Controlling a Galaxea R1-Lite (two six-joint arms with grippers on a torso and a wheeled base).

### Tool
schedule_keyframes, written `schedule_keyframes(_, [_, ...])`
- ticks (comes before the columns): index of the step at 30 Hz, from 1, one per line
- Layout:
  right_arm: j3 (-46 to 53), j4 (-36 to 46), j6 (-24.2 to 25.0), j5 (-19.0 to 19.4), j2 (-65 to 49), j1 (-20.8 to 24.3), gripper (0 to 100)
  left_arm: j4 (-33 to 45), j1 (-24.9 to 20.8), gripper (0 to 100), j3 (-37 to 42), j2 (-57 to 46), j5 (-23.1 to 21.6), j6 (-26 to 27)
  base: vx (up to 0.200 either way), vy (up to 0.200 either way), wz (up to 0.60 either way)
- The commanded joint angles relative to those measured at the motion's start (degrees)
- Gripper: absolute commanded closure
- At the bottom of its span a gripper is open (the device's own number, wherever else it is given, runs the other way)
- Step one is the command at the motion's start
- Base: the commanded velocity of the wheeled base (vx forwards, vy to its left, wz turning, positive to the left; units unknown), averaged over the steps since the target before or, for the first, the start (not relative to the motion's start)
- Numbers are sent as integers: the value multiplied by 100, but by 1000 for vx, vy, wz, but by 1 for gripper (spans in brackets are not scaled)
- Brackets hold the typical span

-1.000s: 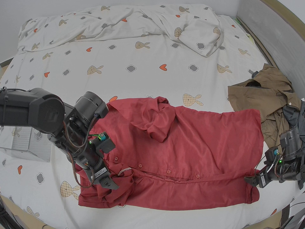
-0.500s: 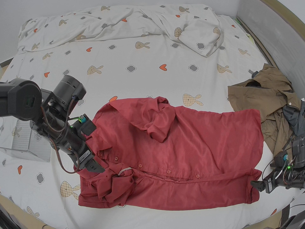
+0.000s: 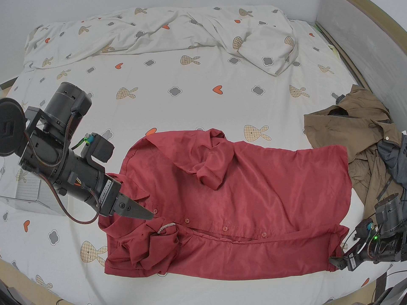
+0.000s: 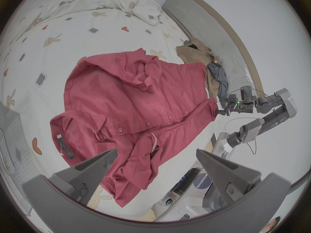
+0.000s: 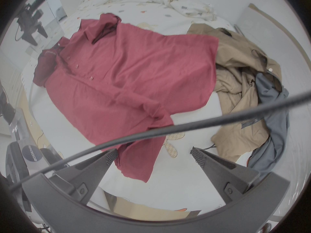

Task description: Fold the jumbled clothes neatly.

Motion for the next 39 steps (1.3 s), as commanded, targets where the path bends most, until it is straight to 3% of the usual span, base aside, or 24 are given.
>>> schedule_keyframes(1, [30,-103,15,-529,216,-291,0,-108,13,0,147,-153,-289,-224,0,0,0])
schedule_keyframes(4, [39,-103,23,-775,207,-484,0,-301,4,0,314,-153,-297,-233,0,0,0])
schedule_keyframes(10, [39,-103,6,-810,137,-765,0,-767,4,0,745,6,-306,-242,0,0,0])
schedule_keyframes(19, [-14,-103,-3,-766,-1199,-862,0,-1057,4,0,1272,32,-297,-347,0,0,0])
schedule_keyframes(21, [-22,-59,-3,-547,-1709,-862,0,-1057,4,0,1316,-12,-297,-339,0,0,0])
schedule_keyframes(23, [-14,-50,6,34,-1885,-871,0,-1057,4,0,1334,-21,-297,-339,0,0,0])
schedule_keyframes(25, [-14,-24,15,851,-1885,-836,0,-1057,-4,0,1343,-21,-297,-339,0,0,0])
schedule_keyframes(28, [-75,-15,15,1484,-1612,-818,0,-1057,-22,0,1369,-21,-297,-330,0,0,0])
schedule_keyframes(36, [-119,-94,15,1466,137,-352,0,-1066,-31,0,1387,-21,-297,-321,0,0,0])
schedule_keyframes(39, [-93,-94,6,1079,321,-405,0,-1066,-40,0,1387,-3,-297,-312,0,0,0])
